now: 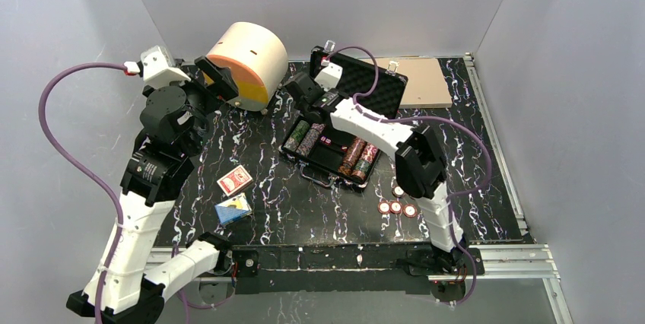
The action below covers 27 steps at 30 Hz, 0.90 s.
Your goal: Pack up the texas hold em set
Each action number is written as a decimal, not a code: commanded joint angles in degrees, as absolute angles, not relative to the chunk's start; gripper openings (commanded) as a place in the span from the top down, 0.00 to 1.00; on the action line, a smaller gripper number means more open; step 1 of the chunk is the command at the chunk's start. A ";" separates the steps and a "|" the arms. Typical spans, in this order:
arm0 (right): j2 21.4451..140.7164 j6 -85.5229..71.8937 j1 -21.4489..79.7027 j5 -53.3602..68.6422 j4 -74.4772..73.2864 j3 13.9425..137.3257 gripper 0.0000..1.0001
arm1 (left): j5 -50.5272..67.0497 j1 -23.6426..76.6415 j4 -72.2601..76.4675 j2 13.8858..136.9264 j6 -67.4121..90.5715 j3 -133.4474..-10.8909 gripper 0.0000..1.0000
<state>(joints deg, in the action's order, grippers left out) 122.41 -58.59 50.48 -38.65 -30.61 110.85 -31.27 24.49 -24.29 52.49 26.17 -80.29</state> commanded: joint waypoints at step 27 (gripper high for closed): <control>134.17 -60.37 50.39 -54.00 -28.65 120.04 0.61 | -34.21 24.35 -27.42 48.69 24.39 -79.27 0.02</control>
